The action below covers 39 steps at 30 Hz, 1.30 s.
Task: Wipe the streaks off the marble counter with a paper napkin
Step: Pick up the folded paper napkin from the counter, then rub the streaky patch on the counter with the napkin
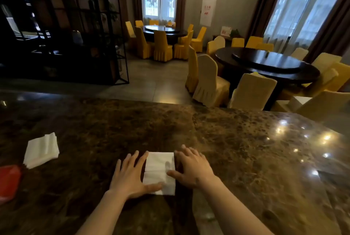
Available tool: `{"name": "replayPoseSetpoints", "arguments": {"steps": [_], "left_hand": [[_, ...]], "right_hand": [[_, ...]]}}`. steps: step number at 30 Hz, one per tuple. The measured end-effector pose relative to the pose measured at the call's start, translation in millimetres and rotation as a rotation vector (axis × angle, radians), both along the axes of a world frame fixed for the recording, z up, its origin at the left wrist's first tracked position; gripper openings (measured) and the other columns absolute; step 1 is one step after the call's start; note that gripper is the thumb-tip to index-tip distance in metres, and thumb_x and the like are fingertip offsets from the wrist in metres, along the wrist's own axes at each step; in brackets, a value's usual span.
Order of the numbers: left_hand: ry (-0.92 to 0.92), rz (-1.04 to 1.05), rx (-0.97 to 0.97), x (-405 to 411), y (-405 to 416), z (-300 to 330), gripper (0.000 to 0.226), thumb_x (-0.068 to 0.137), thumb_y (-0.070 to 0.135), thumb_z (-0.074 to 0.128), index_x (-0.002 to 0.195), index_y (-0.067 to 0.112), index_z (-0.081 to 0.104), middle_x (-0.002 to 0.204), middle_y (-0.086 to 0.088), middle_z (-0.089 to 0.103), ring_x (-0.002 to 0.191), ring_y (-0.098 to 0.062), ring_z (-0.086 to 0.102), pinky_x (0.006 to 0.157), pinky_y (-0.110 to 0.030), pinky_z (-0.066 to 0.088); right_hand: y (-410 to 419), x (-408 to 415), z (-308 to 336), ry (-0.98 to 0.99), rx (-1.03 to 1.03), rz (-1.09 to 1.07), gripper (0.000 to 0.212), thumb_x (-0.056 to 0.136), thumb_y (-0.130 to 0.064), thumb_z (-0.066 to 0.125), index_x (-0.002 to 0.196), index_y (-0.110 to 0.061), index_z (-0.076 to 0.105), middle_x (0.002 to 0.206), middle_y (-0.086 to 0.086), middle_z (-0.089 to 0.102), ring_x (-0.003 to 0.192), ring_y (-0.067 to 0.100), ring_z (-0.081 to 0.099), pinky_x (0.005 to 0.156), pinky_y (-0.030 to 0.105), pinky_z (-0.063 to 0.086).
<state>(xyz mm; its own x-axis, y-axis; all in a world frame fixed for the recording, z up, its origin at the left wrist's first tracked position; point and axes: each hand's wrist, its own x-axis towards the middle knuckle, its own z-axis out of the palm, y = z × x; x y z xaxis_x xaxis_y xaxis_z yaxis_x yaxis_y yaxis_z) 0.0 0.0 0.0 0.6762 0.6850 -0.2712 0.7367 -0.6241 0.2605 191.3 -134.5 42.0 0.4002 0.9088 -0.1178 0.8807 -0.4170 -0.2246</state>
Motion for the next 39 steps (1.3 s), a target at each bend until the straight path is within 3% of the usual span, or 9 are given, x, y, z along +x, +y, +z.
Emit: {"name": "replayPoseSetpoints", "arguments": {"steps": [10,14,17,22,25,28,33,36,39], "left_hand": [[0.058,-0.011,-0.04,-30,12,-42,0.155,0.05,0.11,0.05,0.153,0.031,-0.034,0.166,0.002,-0.038,0.15,-0.021,-0.038,0.125,-0.051,-0.022],[0.049,-0.02,-0.052,-33,14,-48,0.156,0.045,0.115,0.042,0.156,0.032,-0.029,0.165,0.003,-0.039,0.149,-0.021,-0.041,0.125,-0.051,-0.024],[0.045,-0.027,-0.041,-35,14,-49,0.157,0.042,0.116,0.039,0.157,0.033,-0.028,0.165,0.003,-0.039,0.149,-0.021,-0.04,0.125,-0.051,-0.023],[0.001,-0.069,-0.026,-27,14,-43,0.159,0.038,0.117,0.035,0.159,0.032,-0.024,0.167,0.003,-0.035,0.15,-0.019,-0.038,0.124,-0.051,-0.025],[-0.058,-0.102,-0.015,-8,7,-37,0.156,0.044,0.115,0.039,0.158,0.031,-0.027,0.167,0.004,-0.035,0.15,-0.017,-0.038,0.125,-0.049,-0.025],[-0.072,-0.129,-0.028,16,-5,-37,0.155,0.051,0.112,0.045,0.156,0.028,-0.031,0.166,0.004,-0.035,0.151,-0.017,-0.037,0.126,-0.049,-0.024],[-0.026,-0.159,-0.011,34,-21,-52,0.151,0.045,0.118,0.029,0.148,0.03,-0.038,0.165,0.004,-0.039,0.149,-0.018,-0.041,0.127,-0.051,-0.022],[-0.035,-0.155,0.031,34,-21,-59,0.149,0.044,0.119,0.022,0.149,0.032,-0.037,0.163,0.005,-0.041,0.148,-0.016,-0.043,0.127,-0.051,-0.021],[-0.052,-0.149,0.056,34,-21,-63,0.148,0.046,0.119,0.02,0.152,0.032,-0.035,0.163,0.006,-0.041,0.147,-0.015,-0.044,0.127,-0.051,-0.021]], "right_hand": [[32,-42,-55,0.013,-0.063,0.278,0.068,0.097,-0.041,0.059,0.154,-0.031,0.022,0.164,0.005,0.017,0.151,0.031,0.01,0.122,0.051,0.016],[31,-46,-60,-0.006,0.038,0.27,0.047,0.099,-0.036,0.056,0.144,-0.028,0.044,0.15,0.003,0.04,0.139,0.027,0.033,0.111,0.046,0.037],[28,-48,-59,-0.061,0.162,0.234,0.021,0.1,-0.029,0.056,0.117,-0.024,0.067,0.119,-0.001,0.062,0.115,0.022,0.054,0.092,0.039,0.047],[13,-31,-44,0.144,0.399,-0.06,0.015,0.096,-0.026,0.06,0.102,-0.023,0.073,0.097,-0.003,0.075,0.09,0.02,0.068,0.075,0.039,0.054],[-7,0,-28,0.339,0.577,-0.336,0.018,0.098,-0.027,0.059,0.109,-0.026,0.074,0.099,-0.008,0.076,0.089,0.01,0.068,0.077,0.032,0.055],[-31,37,-13,0.514,0.678,-0.676,0.02,0.1,-0.024,0.057,0.107,-0.023,0.076,0.098,-0.004,0.075,0.09,0.014,0.067,0.083,0.042,0.057],[-67,66,-4,0.341,0.835,-0.812,0.019,0.099,-0.024,0.058,0.104,-0.02,0.076,0.087,-0.009,0.07,0.089,0.015,0.067,0.074,0.029,0.048],[-68,52,-17,0.245,0.719,-0.557,0.024,0.099,-0.022,0.06,0.118,-0.016,0.072,0.116,0.0,0.073,0.11,0.019,0.066,0.088,0.03,0.053],[-64,30,-42,0.241,0.46,-0.334,0.03,0.101,-0.03,0.055,0.125,-0.019,0.069,0.15,0.004,0.051,0.142,0.021,0.04,0.114,0.04,0.039]]}}
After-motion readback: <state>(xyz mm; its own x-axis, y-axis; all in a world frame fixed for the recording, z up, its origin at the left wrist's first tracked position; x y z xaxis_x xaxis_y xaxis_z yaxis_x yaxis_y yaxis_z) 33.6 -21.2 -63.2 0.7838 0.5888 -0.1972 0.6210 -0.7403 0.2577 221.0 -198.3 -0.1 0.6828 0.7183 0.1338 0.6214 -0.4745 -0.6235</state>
